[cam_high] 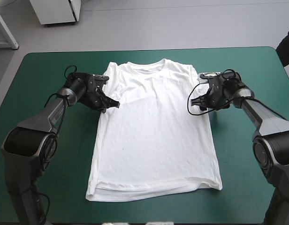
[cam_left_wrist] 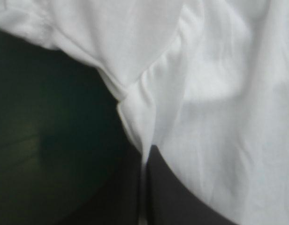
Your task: Fold the cloth
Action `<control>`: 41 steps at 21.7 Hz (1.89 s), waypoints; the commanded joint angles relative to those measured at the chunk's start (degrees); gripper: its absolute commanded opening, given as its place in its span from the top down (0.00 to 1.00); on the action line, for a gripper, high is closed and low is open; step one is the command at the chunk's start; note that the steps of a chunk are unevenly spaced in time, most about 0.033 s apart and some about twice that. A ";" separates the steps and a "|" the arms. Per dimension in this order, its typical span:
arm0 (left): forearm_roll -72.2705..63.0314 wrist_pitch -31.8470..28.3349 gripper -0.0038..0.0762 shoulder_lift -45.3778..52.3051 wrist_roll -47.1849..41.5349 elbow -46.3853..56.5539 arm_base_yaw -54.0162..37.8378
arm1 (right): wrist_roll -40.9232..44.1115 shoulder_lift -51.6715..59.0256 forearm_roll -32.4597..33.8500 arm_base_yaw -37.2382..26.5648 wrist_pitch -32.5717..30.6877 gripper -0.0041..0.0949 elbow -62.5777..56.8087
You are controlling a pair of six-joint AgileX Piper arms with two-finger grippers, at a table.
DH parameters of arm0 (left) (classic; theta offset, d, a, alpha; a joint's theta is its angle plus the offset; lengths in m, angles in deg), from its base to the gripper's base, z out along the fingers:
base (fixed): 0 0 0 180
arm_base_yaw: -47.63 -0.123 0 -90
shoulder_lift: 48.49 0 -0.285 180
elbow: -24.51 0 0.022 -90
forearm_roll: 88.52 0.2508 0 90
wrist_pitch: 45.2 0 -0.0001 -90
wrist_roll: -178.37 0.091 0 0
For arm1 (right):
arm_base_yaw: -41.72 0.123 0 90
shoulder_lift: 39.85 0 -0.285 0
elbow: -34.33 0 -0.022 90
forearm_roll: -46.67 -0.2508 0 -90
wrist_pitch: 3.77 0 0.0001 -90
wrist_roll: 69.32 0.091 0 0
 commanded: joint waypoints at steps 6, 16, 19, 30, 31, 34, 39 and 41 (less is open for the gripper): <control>-1.87 -0.88 0.96 0.31 0.06 -0.08 0.32 | -4.41 -3.44 -7.44 -0.16 1.47 0.46 3.01; -1.65 -1.42 0.96 0.31 0.19 -0.08 0.32 | -9.30 -6.35 -12.23 -0.16 -1.54 0.98 3.01; -1.65 0.39 0.96 1.55 1.52 -1.41 0.32 | -9.30 -4.96 -11.55 -0.27 -4.30 0.98 5.20; -1.65 4.87 0.96 18.39 2.95 -3.21 0.32 | -8.33 9.59 -9.01 -0.37 -8.91 0.98 11.63; -1.65 5.00 0.96 21.14 3.48 -3.21 0.32 | -8.33 11.45 -9.00 -0.37 -9.52 0.98 11.63; -2.03 5.00 0.96 27.43 3.48 -3.21 0.32 | -8.33 16.47 -9.00 -0.37 -9.85 0.98 11.63; -7.19 4.39 0.96 37.95 4.34 -3.48 0.32 | -8.33 25.25 -10.25 -0.37 -10.12 0.98 14.01; -8.16 4.03 0.96 40.41 4.34 -3.48 0.32 | -8.33 27.19 -10.91 -0.37 -10.22 0.98 15.53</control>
